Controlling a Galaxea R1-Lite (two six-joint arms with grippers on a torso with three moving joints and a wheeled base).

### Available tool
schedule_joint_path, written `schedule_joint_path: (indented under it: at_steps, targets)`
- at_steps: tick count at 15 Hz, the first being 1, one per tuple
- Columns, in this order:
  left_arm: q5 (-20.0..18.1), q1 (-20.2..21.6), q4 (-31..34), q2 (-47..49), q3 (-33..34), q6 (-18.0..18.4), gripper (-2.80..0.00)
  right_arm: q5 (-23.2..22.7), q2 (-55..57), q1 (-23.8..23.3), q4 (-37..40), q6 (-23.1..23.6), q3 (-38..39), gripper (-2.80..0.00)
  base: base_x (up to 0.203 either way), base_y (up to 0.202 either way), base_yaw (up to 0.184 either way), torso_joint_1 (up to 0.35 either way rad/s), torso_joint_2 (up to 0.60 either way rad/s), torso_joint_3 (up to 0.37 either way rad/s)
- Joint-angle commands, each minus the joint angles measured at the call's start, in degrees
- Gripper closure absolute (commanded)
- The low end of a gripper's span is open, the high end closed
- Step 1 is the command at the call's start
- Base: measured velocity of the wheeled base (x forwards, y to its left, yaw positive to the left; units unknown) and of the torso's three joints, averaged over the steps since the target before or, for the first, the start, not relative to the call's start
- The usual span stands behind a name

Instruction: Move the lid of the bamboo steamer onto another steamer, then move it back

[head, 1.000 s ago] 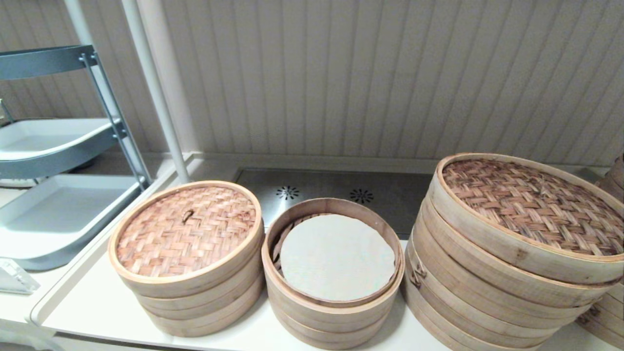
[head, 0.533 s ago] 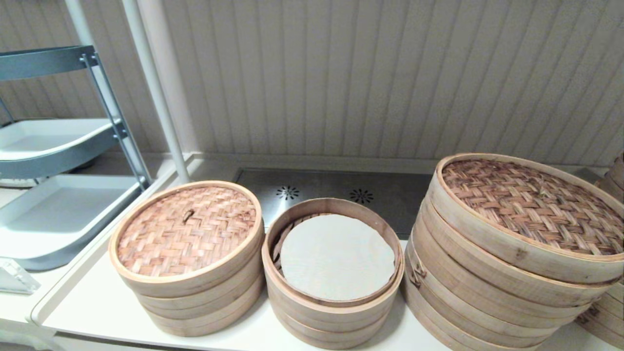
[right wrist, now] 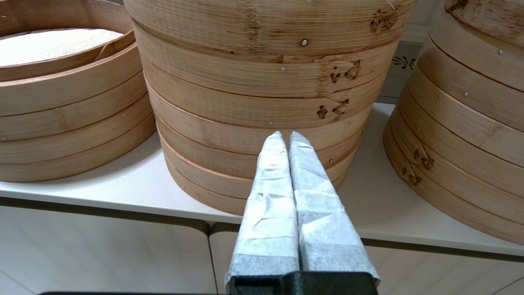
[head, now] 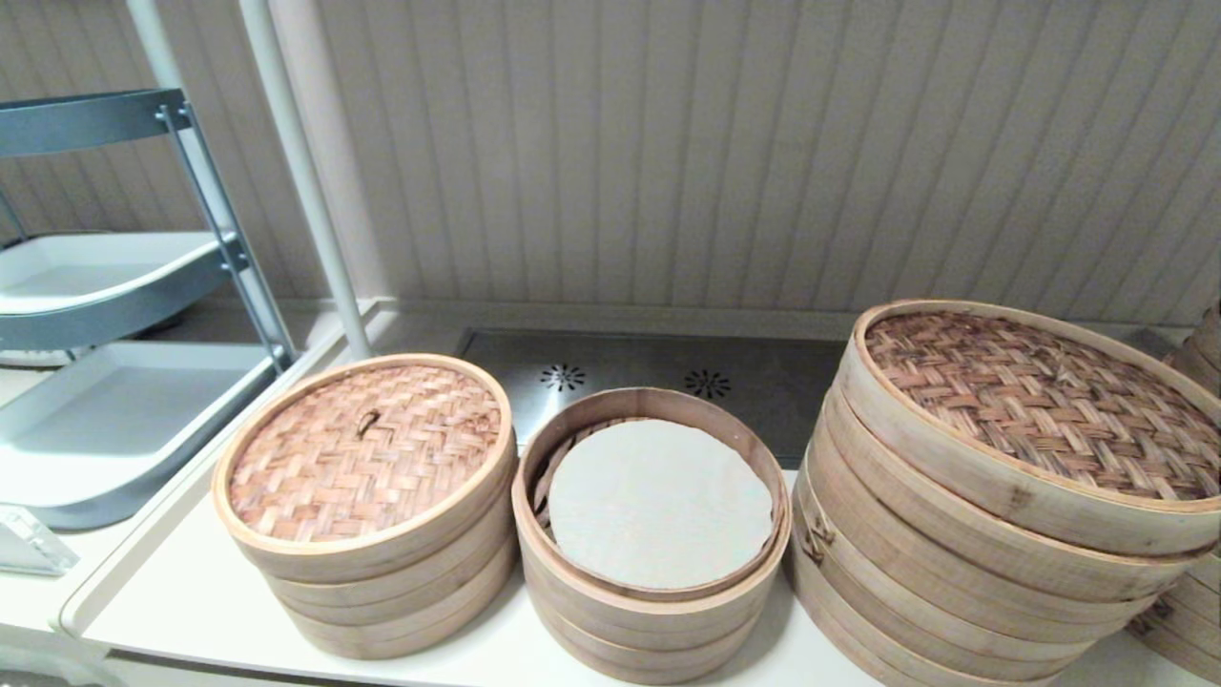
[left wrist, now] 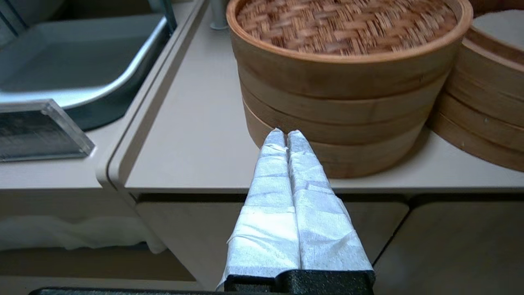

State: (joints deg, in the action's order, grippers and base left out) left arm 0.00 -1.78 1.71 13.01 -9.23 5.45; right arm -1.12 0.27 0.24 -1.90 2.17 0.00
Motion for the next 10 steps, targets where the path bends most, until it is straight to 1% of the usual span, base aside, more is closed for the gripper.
schedule_joint_path:
  at_steps: [1, 3, 4, 6, 8, 10]
  targets:
    - [-1.35, 1.31, 2.27, -7.15, 2.98, 0.01, 0.00, -0.02, 0.00, 0.02, -0.03, 0.03, 1.36, 0.00, 0.000, 0.000, 0.000, 0.000, 0.00, 0.000]
    - [-1.83, 1.61, 4.58, -12.50, 5.50, 0.00, 0.00, -0.02, 0.00, 0.02, -0.03, 0.03, 1.41, 0.00, 0.000, 0.000, 0.000, 0.000, 0.00, 0.000]
    - [-1.78, 1.67, 4.35, -13.18, 7.35, 0.01, 0.00, -0.02, 0.00, 0.02, -0.03, 0.03, 1.32, 0.00, 0.000, 0.000, 0.000, 0.000, 0.00, 0.000]
    - [-1.78, 1.77, 0.91, -13.25, 8.58, 0.01, 0.00, -0.02, 0.00, 0.02, -0.03, 0.03, 1.41, 0.00, 0.000, 0.000, 0.000, 0.000, 0.00, 0.000]
    - [-1.70, 1.78, -5.00, -13.19, 10.62, -0.05, 0.00, -0.02, 0.00, 0.02, -0.03, 0.03, 1.41, 0.00, 0.000, 0.000, 0.000, 0.000, 0.00, 0.000]
    - [-1.13, 1.78, -4.98, -13.13, 10.64, -2.12, 0.00, -0.02, 0.00, 0.02, -0.03, 0.03, 1.41, 0.00, 0.000, 0.000, 0.000, 0.000, 0.00, 0.000]
